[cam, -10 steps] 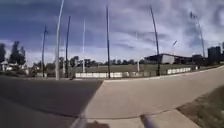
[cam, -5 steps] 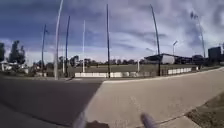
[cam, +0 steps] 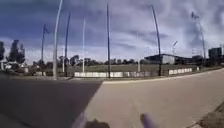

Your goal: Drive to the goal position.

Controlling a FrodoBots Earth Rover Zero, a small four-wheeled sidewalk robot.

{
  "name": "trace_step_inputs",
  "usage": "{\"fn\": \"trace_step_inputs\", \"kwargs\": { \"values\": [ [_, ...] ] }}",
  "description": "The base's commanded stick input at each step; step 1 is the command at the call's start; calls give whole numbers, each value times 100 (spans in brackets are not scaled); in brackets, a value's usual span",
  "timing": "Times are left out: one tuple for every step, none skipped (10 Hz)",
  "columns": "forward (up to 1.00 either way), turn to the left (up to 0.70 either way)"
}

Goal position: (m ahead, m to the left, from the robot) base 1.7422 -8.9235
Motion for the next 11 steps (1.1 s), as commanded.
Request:
{"fn": "trace_step_inputs", "kwargs": {
  "values": [
    [0, 0],
    [0, 0],
    [27, 0],
    [19, 0],
    [50, 0],
    [48, 0],
    [45, 0],
    [48, 0],
    [46, 0],
    [49, 0],
    [44, 0]
  ]
}}
